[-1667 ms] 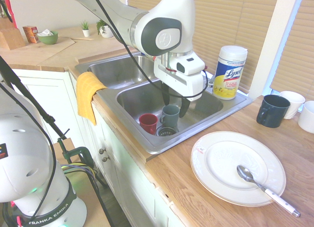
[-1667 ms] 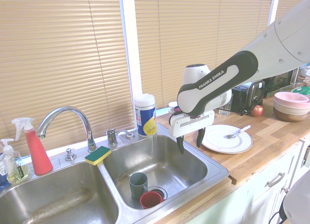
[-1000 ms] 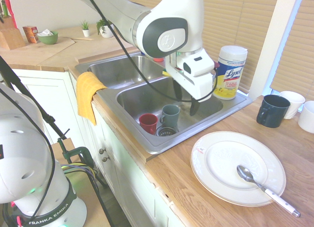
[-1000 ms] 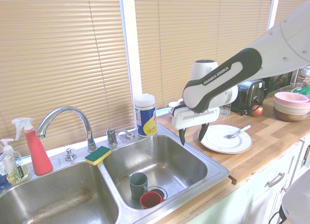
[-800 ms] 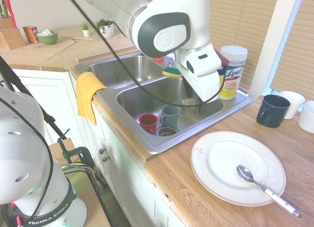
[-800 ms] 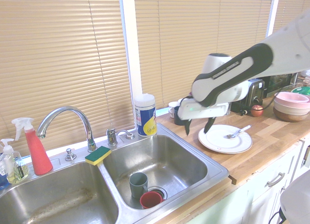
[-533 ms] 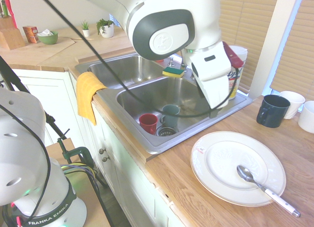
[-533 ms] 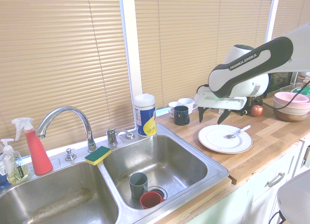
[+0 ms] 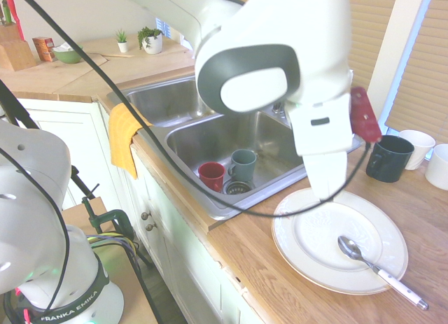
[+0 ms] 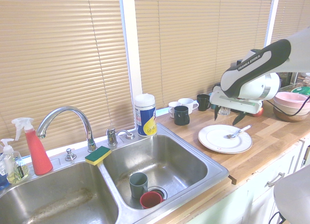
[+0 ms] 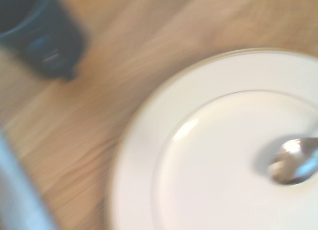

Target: Put the spoon into the sink

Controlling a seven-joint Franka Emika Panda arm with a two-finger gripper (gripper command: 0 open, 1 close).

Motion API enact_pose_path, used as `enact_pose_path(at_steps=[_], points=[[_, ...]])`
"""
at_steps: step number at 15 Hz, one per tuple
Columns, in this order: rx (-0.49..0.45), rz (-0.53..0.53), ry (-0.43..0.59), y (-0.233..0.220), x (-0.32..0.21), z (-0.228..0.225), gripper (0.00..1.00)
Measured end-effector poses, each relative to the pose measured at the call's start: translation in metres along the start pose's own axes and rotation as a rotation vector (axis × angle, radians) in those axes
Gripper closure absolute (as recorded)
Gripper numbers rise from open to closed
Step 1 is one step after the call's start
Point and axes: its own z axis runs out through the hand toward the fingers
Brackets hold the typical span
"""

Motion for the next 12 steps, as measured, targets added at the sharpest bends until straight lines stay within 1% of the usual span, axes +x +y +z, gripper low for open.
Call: enact_pose_path(at_steps=[5, 8, 12], points=[[-0.026, 0.142, 0.058, 0.006, 0.040, 0.016, 0.00], [-0.042, 0.194, 0.082, 0.003, 0.060, 0.032, 0.00], [-0.069, 0.264, 0.155, -0.004, 0.081, 0.063, 0.00]])
